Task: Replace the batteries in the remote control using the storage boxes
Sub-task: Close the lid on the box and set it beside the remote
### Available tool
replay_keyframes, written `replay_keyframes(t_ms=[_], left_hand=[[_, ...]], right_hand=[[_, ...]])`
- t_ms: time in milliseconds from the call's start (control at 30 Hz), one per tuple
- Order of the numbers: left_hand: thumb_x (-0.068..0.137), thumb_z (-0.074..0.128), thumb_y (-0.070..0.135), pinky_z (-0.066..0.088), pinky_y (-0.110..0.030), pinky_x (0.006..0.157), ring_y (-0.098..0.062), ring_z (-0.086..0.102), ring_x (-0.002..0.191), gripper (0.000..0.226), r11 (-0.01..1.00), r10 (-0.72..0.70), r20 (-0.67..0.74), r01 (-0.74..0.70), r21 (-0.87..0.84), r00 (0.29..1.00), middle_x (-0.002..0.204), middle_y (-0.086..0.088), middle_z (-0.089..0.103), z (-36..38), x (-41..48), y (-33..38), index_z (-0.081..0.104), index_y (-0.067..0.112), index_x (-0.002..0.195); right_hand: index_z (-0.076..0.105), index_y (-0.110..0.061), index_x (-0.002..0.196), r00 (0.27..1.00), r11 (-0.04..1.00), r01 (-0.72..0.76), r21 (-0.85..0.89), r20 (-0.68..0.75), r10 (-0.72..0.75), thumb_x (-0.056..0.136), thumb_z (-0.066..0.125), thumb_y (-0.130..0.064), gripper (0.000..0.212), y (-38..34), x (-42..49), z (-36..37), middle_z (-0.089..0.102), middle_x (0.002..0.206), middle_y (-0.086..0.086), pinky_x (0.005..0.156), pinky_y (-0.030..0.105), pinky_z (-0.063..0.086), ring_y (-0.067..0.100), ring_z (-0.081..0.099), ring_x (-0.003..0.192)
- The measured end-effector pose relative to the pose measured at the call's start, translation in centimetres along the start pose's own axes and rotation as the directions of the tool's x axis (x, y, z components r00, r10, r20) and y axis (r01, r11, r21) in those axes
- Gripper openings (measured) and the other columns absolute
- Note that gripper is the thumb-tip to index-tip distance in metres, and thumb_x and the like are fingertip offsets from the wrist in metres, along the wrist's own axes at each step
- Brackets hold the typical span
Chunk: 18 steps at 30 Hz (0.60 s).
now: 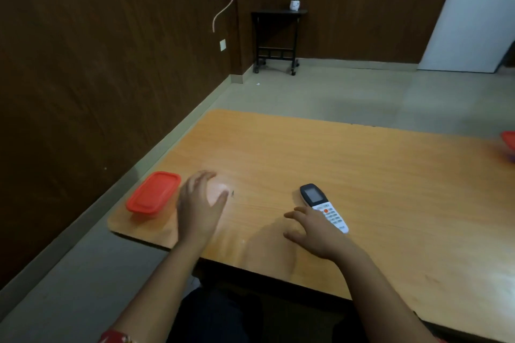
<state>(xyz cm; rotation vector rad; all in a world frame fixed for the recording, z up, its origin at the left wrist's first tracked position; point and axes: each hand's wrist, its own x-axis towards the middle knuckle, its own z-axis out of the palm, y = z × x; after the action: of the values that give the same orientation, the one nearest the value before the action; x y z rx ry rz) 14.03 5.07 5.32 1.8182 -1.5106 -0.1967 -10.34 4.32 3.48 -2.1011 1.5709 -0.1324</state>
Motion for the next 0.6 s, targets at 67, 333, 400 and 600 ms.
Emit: replay_keyframes(t_ms=[67, 333, 400, 600], left_hand=[[0.085, 0.064, 0.031, 0.037, -0.029, 0.098, -0.013, 0.045, 0.122, 0.034, 0.990, 0.048, 0.093, -0.035, -0.137, 0.995, 0.130, 0.004, 0.053, 2.5, -1.6, 3.2, 0.059, 0.025, 0.118], [0.088, 0.055, 0.032, 0.042, -0.031, 0.098, -0.016, 0.045, 0.125, 0.039, 0.990, 0.134, 0.460, -0.137, -0.027, 0.878, 0.136, 0.008, 0.049, 9.4, -4.3, 6.7, 0.054, 0.026, 0.127], [0.088, 0.056, 0.032, 0.041, -0.030, 0.098, -0.018, 0.045, 0.125, 0.041, 0.988, 0.137, 0.481, -0.151, -0.008, 0.866, 0.137, 0.007, 0.049, 10.0, -4.1, 6.5, 0.053, 0.025, 0.128], [0.090, 0.052, 0.034, 0.038, -0.032, 0.103, -0.019, 0.041, 0.127, 0.043, 0.970, 0.164, 0.518, -0.233, 0.070, 0.839, 0.139, 0.005, 0.047, 11.4, -4.2, 6.7, 0.050, 0.024, 0.131]], right_hand=[[0.049, -0.026, 0.135, 0.986, 0.996, -0.070, 0.048, -0.149, 0.076, 0.091, 0.052, -0.046, 0.049, 1.1, -0.5, -0.7, 0.045, 0.142, -0.001, 0.105, 0.035, 0.039, 0.018, 0.041, 0.130], [0.032, -0.015, 0.139, 0.885, 0.908, -0.404, 0.113, -0.202, 0.419, 0.080, 0.064, -0.047, 0.075, 4.4, 0.2, -0.2, 0.039, 0.134, 0.009, 0.091, 0.037, 0.042, 0.029, 0.037, 0.124], [0.043, -0.013, 0.129, 0.868, 0.896, -0.406, 0.183, -0.230, 0.440, 0.082, 0.063, -0.042, 0.059, 5.0, 0.8, -0.1, 0.043, 0.129, 0.010, 0.090, 0.036, 0.042, 0.029, 0.041, 0.120], [0.051, -0.005, 0.122, 0.660, 0.799, -0.387, 0.461, -0.467, 0.589, 0.082, 0.065, -0.041, 0.056, 7.6, 2.0, -1.6, 0.049, 0.123, 0.016, 0.092, 0.038, 0.039, 0.035, 0.044, 0.117]])
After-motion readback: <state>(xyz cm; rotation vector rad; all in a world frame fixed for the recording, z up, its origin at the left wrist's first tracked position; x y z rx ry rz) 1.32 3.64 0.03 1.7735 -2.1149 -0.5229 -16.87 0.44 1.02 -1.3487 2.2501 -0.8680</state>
